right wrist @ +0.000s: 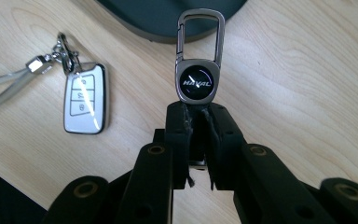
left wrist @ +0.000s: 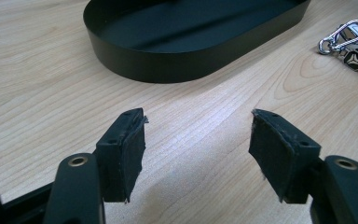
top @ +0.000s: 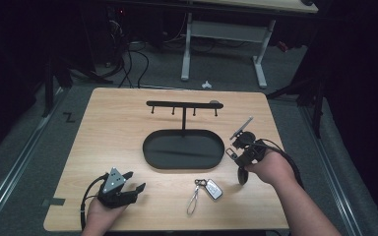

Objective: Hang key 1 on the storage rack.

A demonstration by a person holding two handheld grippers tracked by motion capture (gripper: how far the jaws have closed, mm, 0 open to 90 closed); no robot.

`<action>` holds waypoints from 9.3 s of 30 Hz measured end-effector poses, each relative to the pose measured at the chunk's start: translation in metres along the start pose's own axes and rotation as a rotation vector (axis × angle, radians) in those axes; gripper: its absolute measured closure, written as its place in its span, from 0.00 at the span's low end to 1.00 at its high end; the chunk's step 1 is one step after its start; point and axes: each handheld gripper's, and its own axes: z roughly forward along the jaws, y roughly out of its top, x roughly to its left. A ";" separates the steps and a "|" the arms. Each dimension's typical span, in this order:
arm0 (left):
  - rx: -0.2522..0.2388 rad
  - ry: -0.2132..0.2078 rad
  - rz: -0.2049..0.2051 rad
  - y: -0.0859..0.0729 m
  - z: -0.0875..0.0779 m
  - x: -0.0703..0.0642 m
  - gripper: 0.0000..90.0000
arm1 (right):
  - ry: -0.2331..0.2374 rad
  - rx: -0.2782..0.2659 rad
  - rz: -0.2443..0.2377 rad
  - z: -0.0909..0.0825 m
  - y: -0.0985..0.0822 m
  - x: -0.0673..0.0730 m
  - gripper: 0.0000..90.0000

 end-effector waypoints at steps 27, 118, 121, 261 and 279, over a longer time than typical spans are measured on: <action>-0.004 -0.006 -0.001 0.000 -0.002 0.003 0.40 | -0.038 -0.134 0.002 -0.050 0.049 0.002 0.90; -0.012 -0.040 0.035 0.003 0.002 -0.008 0.40 | 0.014 -0.376 0.127 0.036 -0.034 0.020 0.62; -0.013 -0.044 0.034 0.002 0.002 -0.009 0.40 | 0.039 -0.440 0.122 0.043 -0.047 0.026 0.61; 0.003 -0.052 0.110 0.006 0.000 -0.017 0.40 | 0.109 -0.321 -0.166 0.104 -0.005 0.099 0.83; -0.006 -0.049 0.107 0.006 -0.002 -0.016 0.40 | 0.070 -0.275 -0.210 0.099 0.003 0.105 0.82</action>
